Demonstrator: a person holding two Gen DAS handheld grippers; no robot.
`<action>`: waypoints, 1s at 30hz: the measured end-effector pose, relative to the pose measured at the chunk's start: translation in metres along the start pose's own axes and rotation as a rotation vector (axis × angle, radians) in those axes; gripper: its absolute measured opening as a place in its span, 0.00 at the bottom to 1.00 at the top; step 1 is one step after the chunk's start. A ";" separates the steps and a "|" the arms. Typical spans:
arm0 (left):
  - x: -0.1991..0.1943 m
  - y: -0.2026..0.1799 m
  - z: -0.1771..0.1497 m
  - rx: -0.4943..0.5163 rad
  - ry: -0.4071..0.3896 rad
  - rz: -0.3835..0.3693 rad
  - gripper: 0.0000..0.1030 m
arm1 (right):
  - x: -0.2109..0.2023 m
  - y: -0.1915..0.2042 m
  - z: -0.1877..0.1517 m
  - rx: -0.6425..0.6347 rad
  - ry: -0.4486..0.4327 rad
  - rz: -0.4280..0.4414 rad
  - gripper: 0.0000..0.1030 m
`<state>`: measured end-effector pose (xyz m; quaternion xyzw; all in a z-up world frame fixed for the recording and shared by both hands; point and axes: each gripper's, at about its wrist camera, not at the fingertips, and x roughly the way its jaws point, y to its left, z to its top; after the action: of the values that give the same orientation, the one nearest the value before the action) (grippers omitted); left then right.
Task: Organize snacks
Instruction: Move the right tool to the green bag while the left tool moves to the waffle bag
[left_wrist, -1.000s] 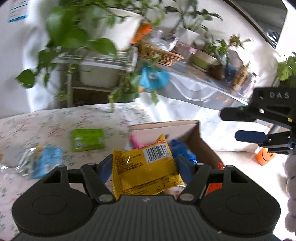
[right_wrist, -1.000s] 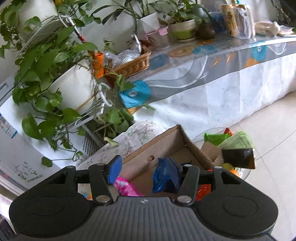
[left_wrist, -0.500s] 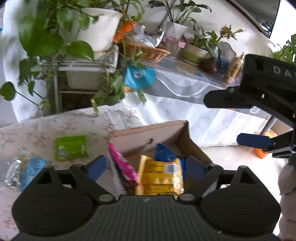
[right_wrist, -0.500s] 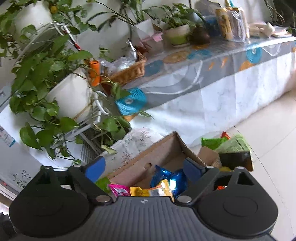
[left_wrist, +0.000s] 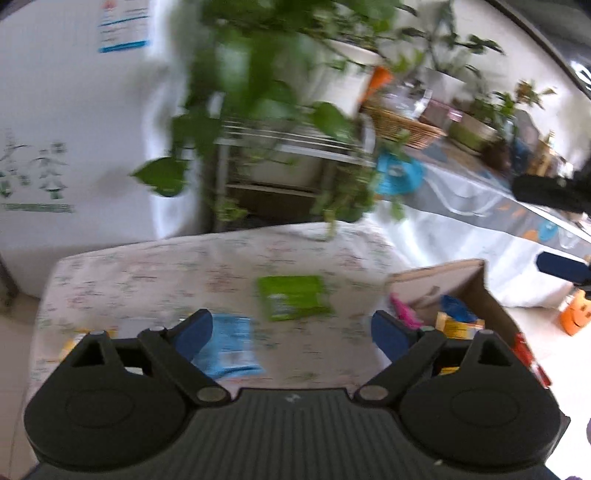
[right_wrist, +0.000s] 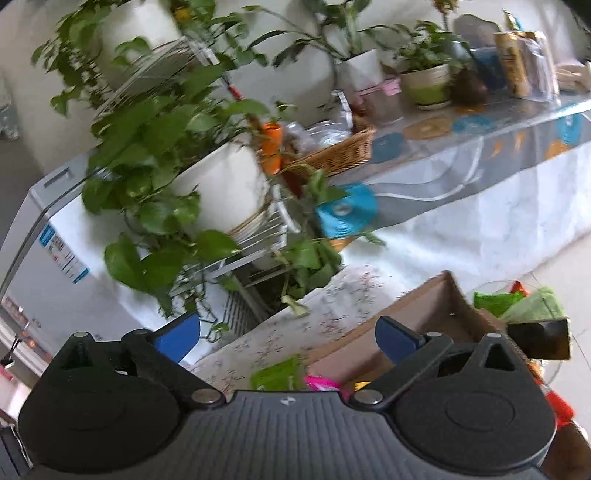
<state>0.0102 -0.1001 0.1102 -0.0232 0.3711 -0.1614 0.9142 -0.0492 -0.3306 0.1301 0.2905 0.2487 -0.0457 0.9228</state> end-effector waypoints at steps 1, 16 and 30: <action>-0.002 0.009 0.000 -0.012 -0.004 0.010 0.90 | 0.001 0.003 -0.002 -0.009 -0.003 0.006 1.00; 0.007 0.135 0.005 -0.249 -0.011 0.169 0.90 | 0.036 0.036 -0.025 -0.087 0.071 0.067 1.00; 0.053 0.193 0.001 -0.278 0.107 0.313 0.90 | 0.085 0.061 -0.047 -0.225 0.214 0.046 1.00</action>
<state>0.1003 0.0663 0.0440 -0.0823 0.4368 0.0343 0.8951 0.0186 -0.2489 0.0873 0.1943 0.3427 0.0346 0.9185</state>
